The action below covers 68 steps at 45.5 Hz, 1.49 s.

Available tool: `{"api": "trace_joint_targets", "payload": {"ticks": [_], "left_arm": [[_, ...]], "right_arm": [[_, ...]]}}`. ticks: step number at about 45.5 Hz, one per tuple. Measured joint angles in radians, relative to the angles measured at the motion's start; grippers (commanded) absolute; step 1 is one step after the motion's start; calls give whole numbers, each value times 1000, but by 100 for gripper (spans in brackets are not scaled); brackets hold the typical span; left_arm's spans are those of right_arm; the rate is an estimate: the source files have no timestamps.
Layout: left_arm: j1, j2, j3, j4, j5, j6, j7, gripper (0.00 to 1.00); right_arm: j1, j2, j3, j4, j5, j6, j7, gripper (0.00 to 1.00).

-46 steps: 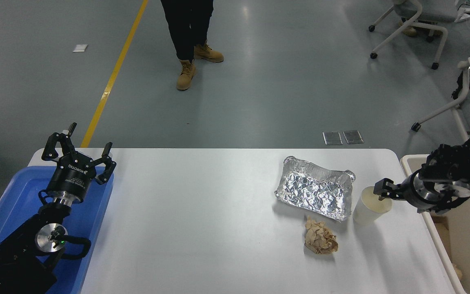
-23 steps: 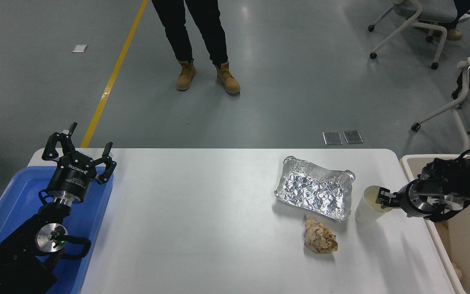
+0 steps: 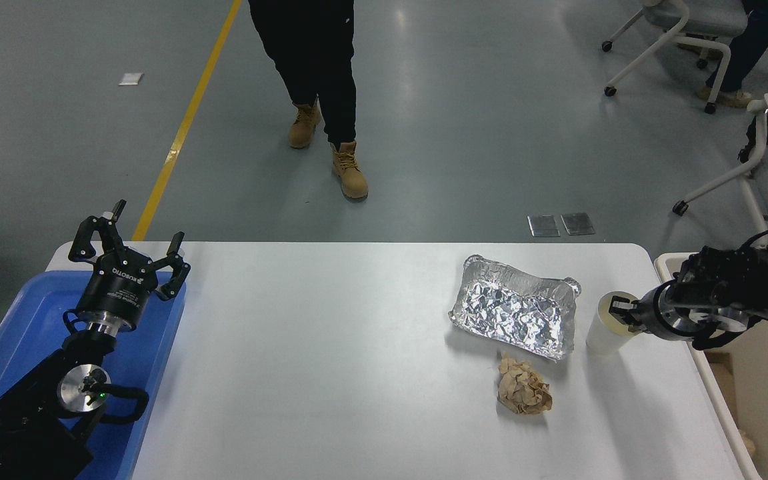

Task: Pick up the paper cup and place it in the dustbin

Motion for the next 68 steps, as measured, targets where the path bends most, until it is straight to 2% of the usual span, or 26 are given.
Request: {"api": "trace_joint_targets", "payload": {"ticks": [22,39,55,68], "left_arm": [[0,0,0,-1,0,0,1,98],[0,0,0,0,0,0,0,98],[0,0,0,0,0,0,-1,98],[0,0,0,0,0,0,-1,98]], "right_arm": [[459,-175,-7,204,-73,124,1,0],[758,-242,-7,249,-82,266,4,0],[824,-265,-10,253,-87,300,4,0],[612,-284,-5,83,-90,234,2,0]]}}
